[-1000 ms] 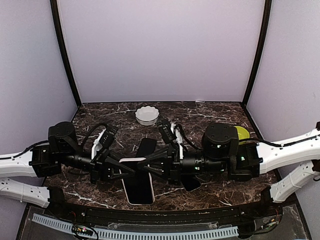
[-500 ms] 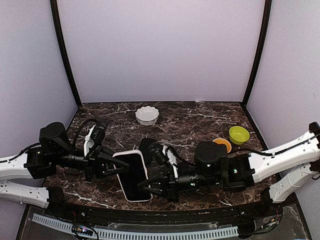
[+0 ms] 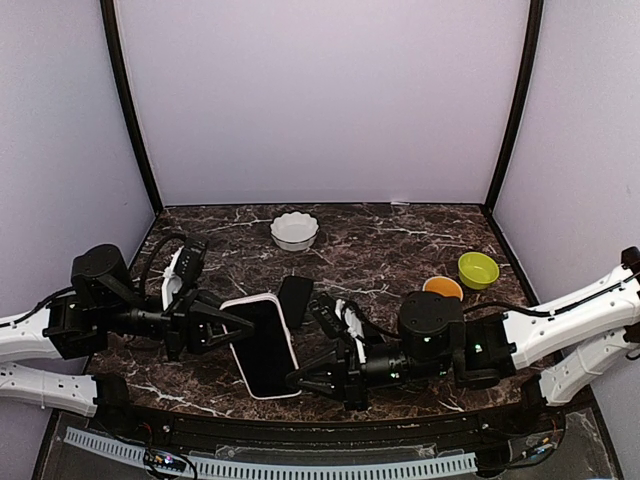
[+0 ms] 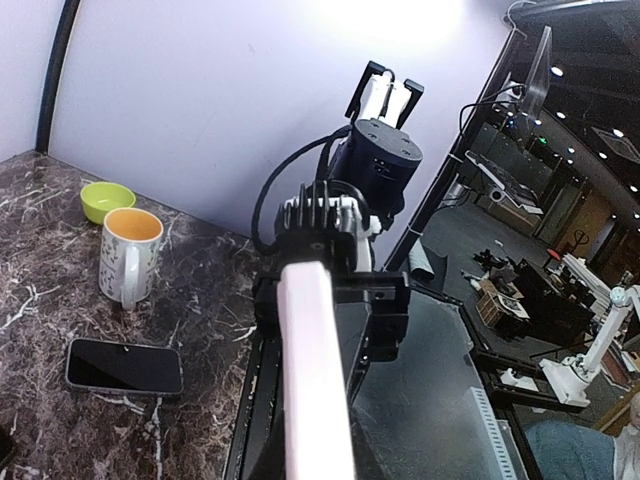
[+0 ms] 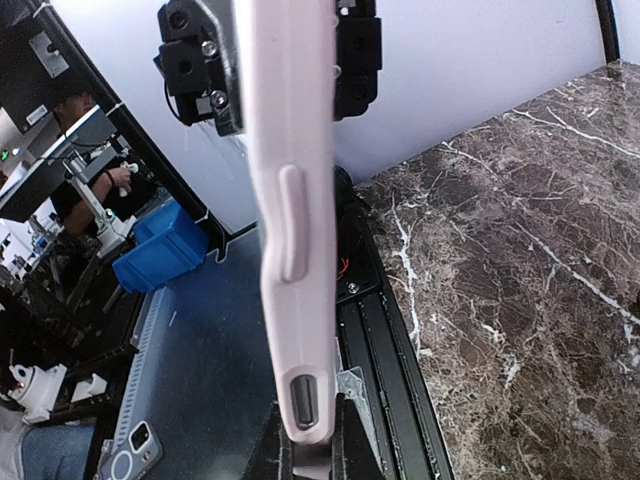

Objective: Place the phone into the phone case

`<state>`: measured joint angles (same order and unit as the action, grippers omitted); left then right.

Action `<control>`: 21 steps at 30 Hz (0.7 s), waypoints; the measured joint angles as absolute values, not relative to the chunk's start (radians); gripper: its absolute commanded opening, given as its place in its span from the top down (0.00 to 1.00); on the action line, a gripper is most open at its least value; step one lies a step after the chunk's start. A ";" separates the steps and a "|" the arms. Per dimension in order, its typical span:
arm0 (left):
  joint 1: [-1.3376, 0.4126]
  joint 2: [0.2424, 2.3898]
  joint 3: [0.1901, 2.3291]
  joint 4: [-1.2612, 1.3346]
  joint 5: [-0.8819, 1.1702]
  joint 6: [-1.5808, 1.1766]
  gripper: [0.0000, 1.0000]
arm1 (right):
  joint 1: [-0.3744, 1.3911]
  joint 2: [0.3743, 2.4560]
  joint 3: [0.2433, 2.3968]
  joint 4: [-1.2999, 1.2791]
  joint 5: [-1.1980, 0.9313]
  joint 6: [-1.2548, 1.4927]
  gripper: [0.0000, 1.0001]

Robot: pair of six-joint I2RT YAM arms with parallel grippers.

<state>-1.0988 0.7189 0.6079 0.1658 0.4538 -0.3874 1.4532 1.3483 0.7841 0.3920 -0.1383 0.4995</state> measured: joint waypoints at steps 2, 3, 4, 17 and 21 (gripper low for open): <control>-1.097 0.720 0.608 0.161 0.456 -0.403 1.00 | 1.460 1.348 0.785 0.384 -0.134 0.480 0.83; -1.098 0.720 0.608 0.160 0.455 -0.405 1.00 | 1.461 1.348 0.786 0.381 -0.134 0.473 0.57; -1.098 0.719 0.608 0.161 0.455 -0.405 1.00 | 1.461 1.348 0.787 0.377 -0.131 0.470 0.39; -1.098 0.798 0.619 0.166 0.492 -0.378 1.00 | 1.443 1.349 0.867 0.322 -0.101 0.465 1.00; -1.097 0.797 0.620 0.162 0.513 -0.398 0.68 | 1.433 1.354 0.869 0.328 -0.110 0.465 1.00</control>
<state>-1.0973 0.7971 0.6201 0.1623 0.5129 -0.3981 1.4326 1.3537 0.8692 0.3283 -0.1101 0.4648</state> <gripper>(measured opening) 0.071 0.063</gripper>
